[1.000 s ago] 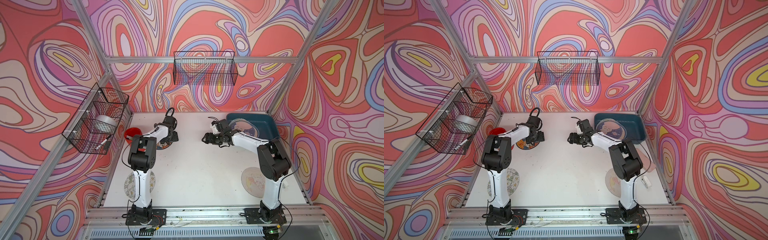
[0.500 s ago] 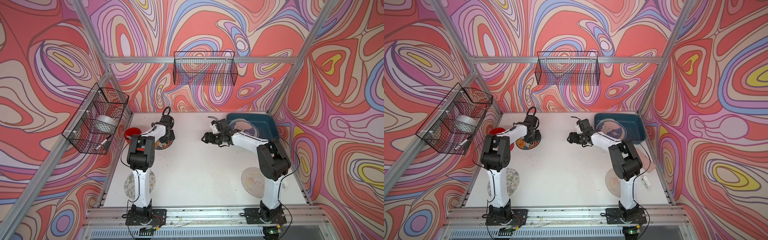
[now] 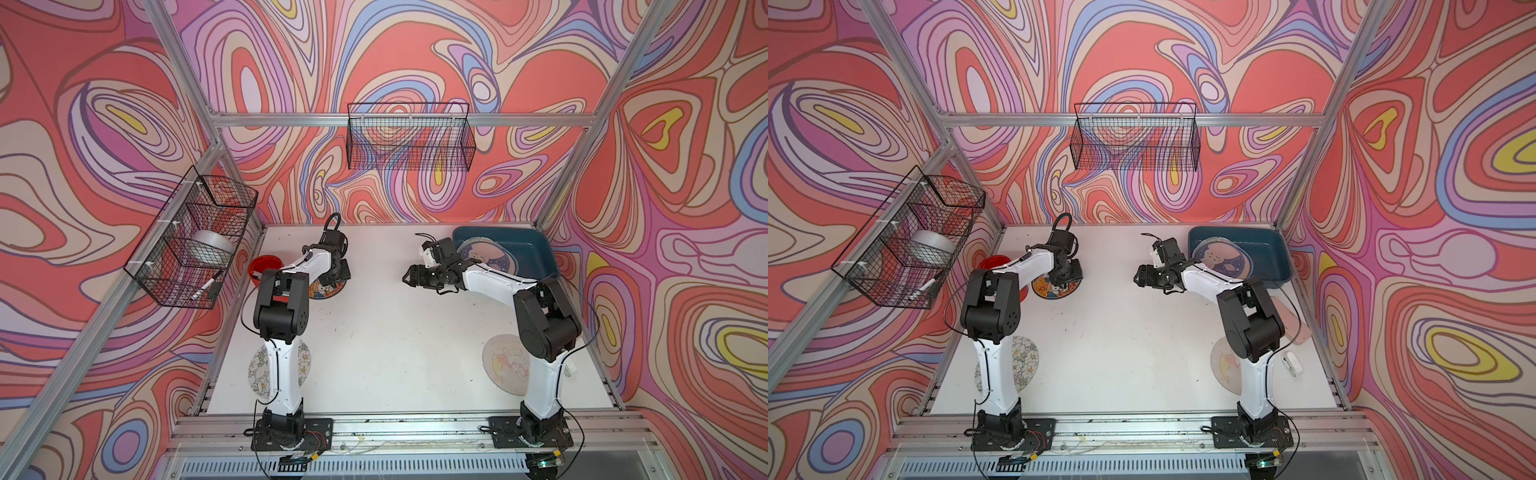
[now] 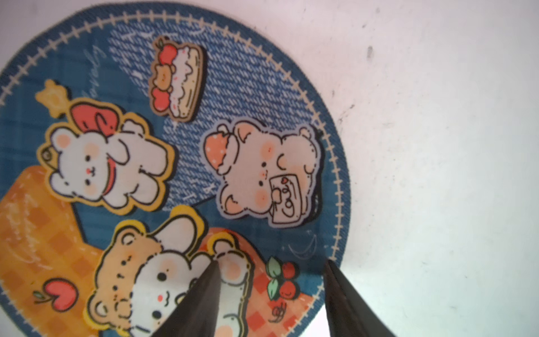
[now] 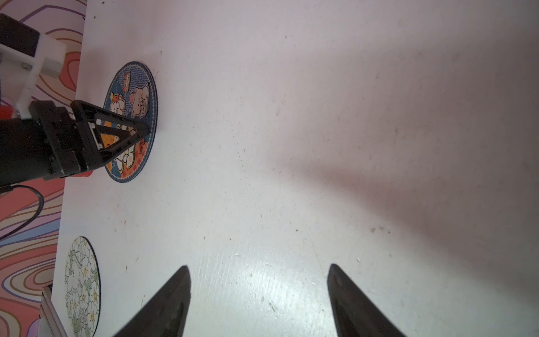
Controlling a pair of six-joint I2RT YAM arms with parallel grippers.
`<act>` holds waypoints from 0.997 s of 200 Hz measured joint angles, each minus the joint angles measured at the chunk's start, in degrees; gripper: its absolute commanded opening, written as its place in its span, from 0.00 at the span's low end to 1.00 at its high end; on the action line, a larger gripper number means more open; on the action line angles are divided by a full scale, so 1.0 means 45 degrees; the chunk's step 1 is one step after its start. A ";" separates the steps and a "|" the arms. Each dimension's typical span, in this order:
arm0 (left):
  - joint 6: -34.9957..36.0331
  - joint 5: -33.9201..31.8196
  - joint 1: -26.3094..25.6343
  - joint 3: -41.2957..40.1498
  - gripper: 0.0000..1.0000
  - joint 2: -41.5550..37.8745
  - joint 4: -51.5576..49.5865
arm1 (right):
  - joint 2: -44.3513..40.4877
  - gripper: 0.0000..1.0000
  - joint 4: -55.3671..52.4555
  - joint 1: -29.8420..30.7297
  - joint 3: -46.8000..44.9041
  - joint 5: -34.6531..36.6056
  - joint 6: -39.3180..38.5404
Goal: Put the coasters into the storage box
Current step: Pick up the coaster from the center of the board.
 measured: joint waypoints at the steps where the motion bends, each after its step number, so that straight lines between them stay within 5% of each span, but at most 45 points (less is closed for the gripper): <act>1: 0.0005 0.0000 -0.0005 0.0005 0.63 0.0005 0.0000 | 0.0000 0.75 0.0000 0.0000 0.0000 0.0000 0.0000; 130: 0.0160 -0.0578 -0.0568 0.1122 0.70 0.0529 -0.1928 | 0.0000 0.75 0.0083 0.0005 0.0000 -0.0121 -0.0015; 199: 0.0151 -0.0573 -0.0544 0.1360 0.30 0.0636 -0.2414 | 0.0000 0.75 0.0083 0.0005 0.0000 -0.0117 -0.0015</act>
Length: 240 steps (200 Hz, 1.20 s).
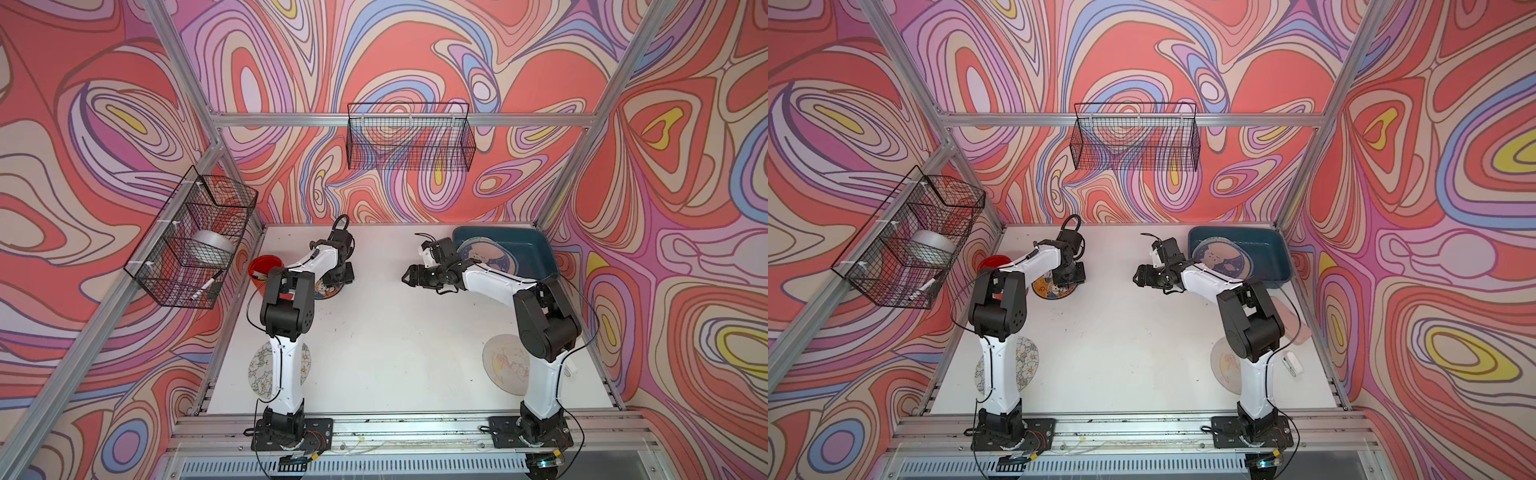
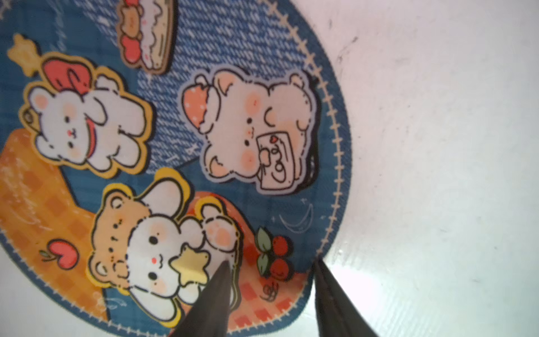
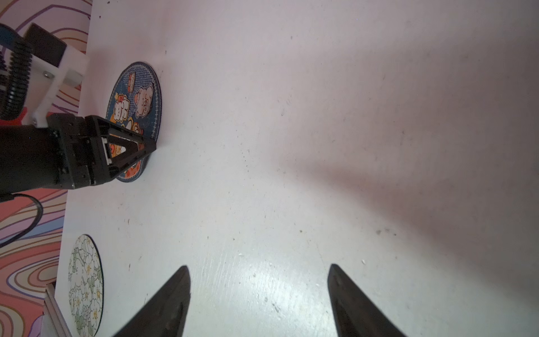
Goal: Put the coasters into the storage box
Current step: Pick up the coaster from the center of the board.
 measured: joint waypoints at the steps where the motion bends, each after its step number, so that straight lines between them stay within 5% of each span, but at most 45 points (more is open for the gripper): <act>1: 0.0000 0.0000 0.0005 0.0010 0.30 0.0005 -0.0010 | 0.0000 0.75 0.0000 0.0000 0.0000 0.0000 0.0000; 26: 0.0005 0.0000 0.0000 0.0204 0.15 0.0112 -0.0180 | 0.0000 0.75 0.0000 0.0000 0.0000 0.0000 0.0000; 38: 0.0000 -0.0005 0.0005 0.0223 0.00 0.0126 -0.0223 | 0.0000 0.75 0.0000 0.0000 0.0000 0.0000 0.0000; 121: 0.0442 0.0646 -0.0053 -0.2059 0.00 -0.1263 0.1831 | 0.0000 0.75 -0.0019 0.0000 0.0000 0.0000 0.0005; 240: -0.0651 0.4211 -0.3536 -0.6261 0.00 -0.4823 0.5654 | 0.0005 0.78 0.0058 0.0117 0.0408 -0.0675 0.0248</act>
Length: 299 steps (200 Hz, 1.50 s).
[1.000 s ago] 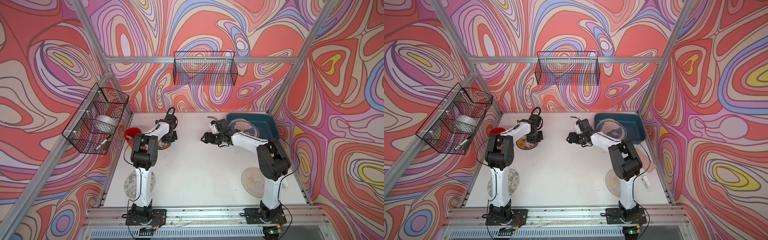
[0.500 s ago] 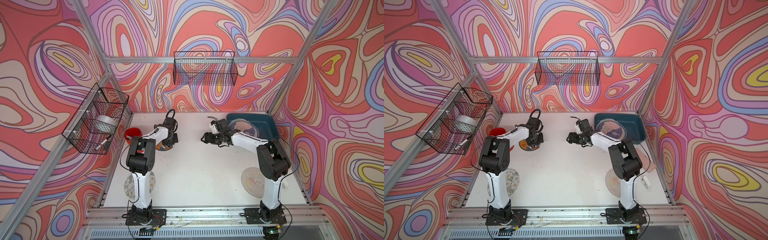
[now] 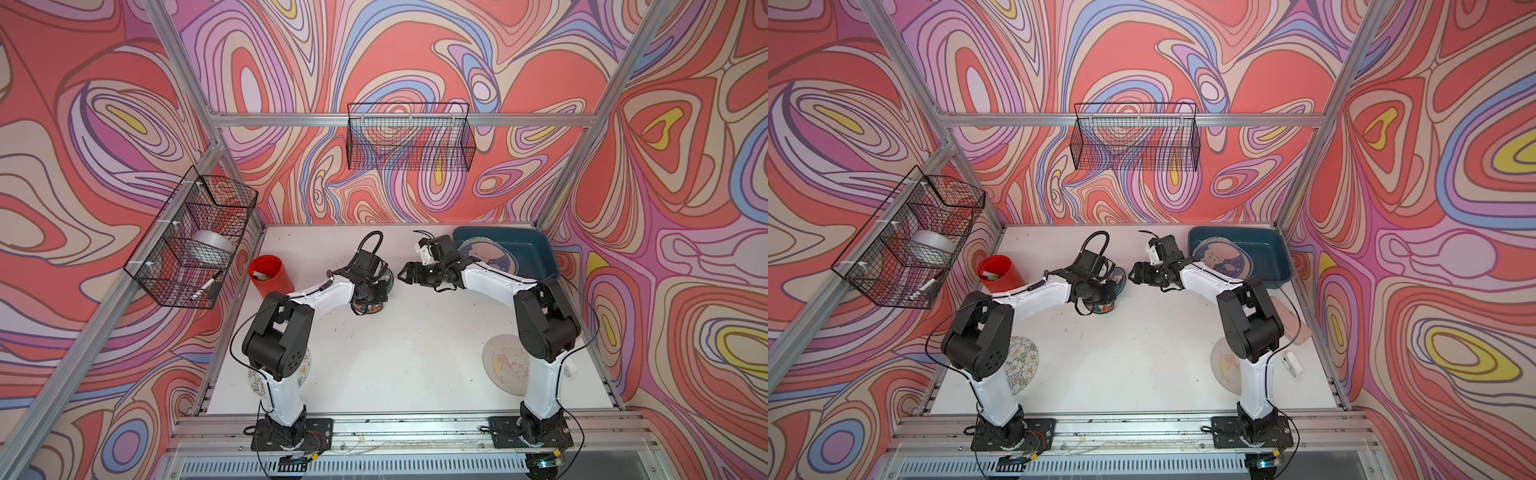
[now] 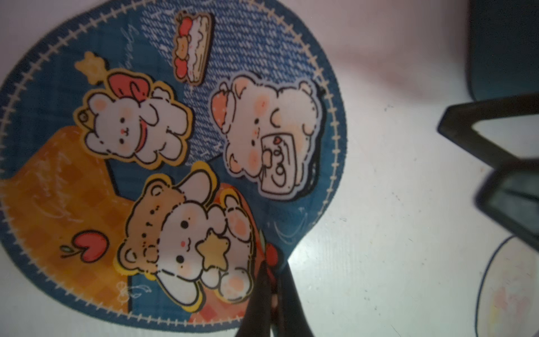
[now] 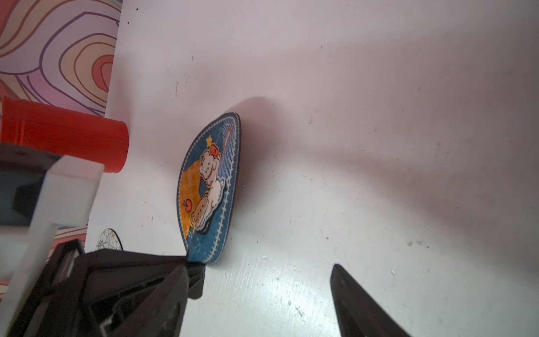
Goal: Put the coasters into the storage box
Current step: Pick up the coaster from the center of the board.
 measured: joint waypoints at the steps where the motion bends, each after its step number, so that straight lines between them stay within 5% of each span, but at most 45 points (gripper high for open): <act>1: -0.0015 0.0010 -0.0010 -0.0019 0.00 -0.0015 0.0029 | 0.0000 0.78 0.0000 0.0005 0.0000 -0.0005 0.0000; 47: -0.0738 0.0568 -0.0845 -0.0374 0.00 -0.0695 0.1083 | 0.0199 0.77 0.0136 0.0078 0.0301 -0.0408 0.0209; 74: -0.0947 0.0641 -0.1151 -0.0374 0.00 -0.0704 0.1350 | 0.0481 0.68 0.0136 0.0146 0.0563 -0.0617 0.0340; 94: -0.1059 0.0656 -0.1239 -0.0374 0.00 -0.0704 0.1525 | 0.0631 0.54 0.0136 0.0214 0.0607 -0.0709 0.0403; 141: -0.1122 0.0607 -0.1258 -0.0374 0.00 -0.0724 0.1729 | 0.0675 0.00 0.0175 0.0272 0.0617 -0.0947 0.0631; 162: -0.1122 0.0549 -0.1258 -0.0389 0.00 -0.0748 0.1753 | 0.0675 0.00 0.0175 0.0272 0.0627 -0.0928 0.0568; 198: -0.1073 0.0335 -0.1263 -0.0525 0.53 -0.1035 0.1787 | 0.0563 0.00 -0.0068 0.0287 0.0714 -0.0607 0.0287; 214: -0.1015 0.0063 -0.1307 -0.0661 0.69 -0.1350 0.1773 | 0.0510 0.00 -0.0461 0.0296 0.0908 -0.0194 -0.0015; 299: -0.0709 -0.1700 -0.1311 -0.1209 0.78 -0.2438 0.1355 | -0.1117 0.00 -0.2346 -0.0384 0.2550 0.2885 -0.2069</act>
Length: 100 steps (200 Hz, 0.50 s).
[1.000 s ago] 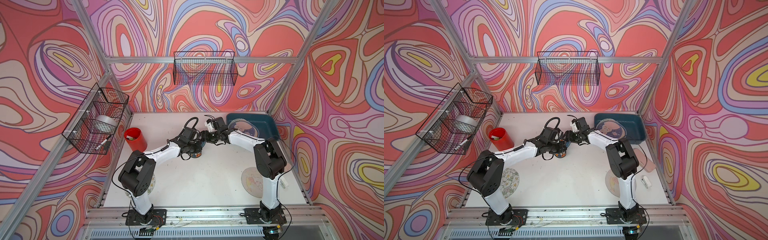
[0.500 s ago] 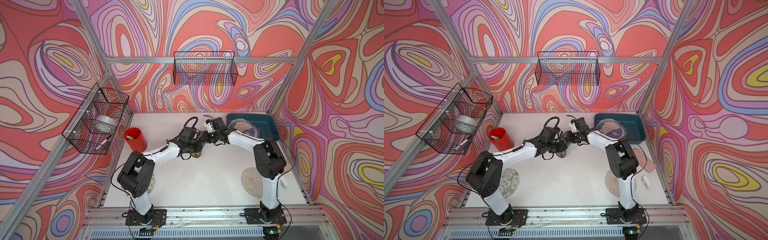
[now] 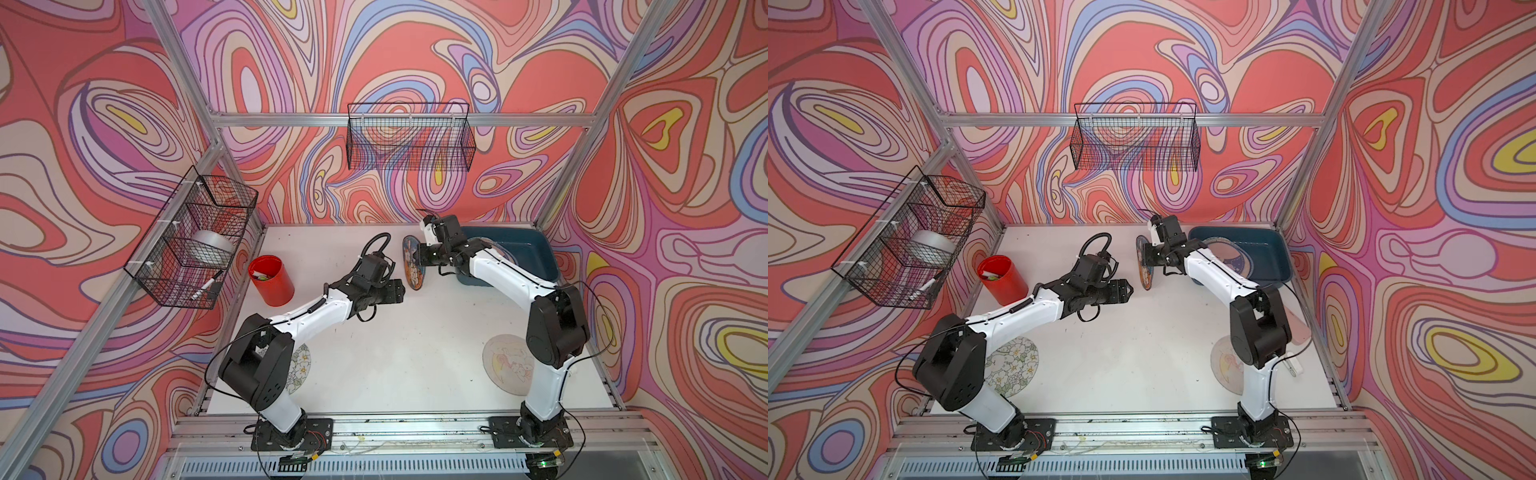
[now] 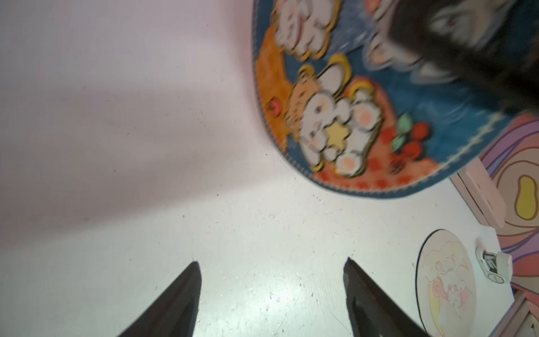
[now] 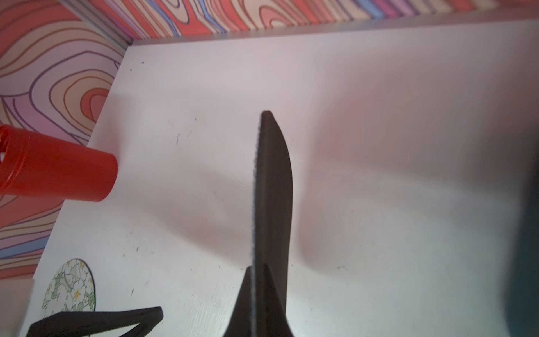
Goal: Put the coasters into the storage box
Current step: Pick up the coaster from the center of the board, then place the coaster in the storage box.
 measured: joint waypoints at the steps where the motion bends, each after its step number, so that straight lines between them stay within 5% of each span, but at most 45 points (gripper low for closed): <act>1: 0.0005 -0.0010 0.0000 -0.0005 0.78 -0.0005 -0.0005 | -0.0024 0.00 -0.0005 -0.0024 0.0005 0.0019 -0.0010; 100: 0.0029 -0.1481 0.0442 -0.0709 0.79 -0.1005 -0.0957 | -0.2259 0.00 -0.0272 -0.3235 0.0068 0.2443 -0.0908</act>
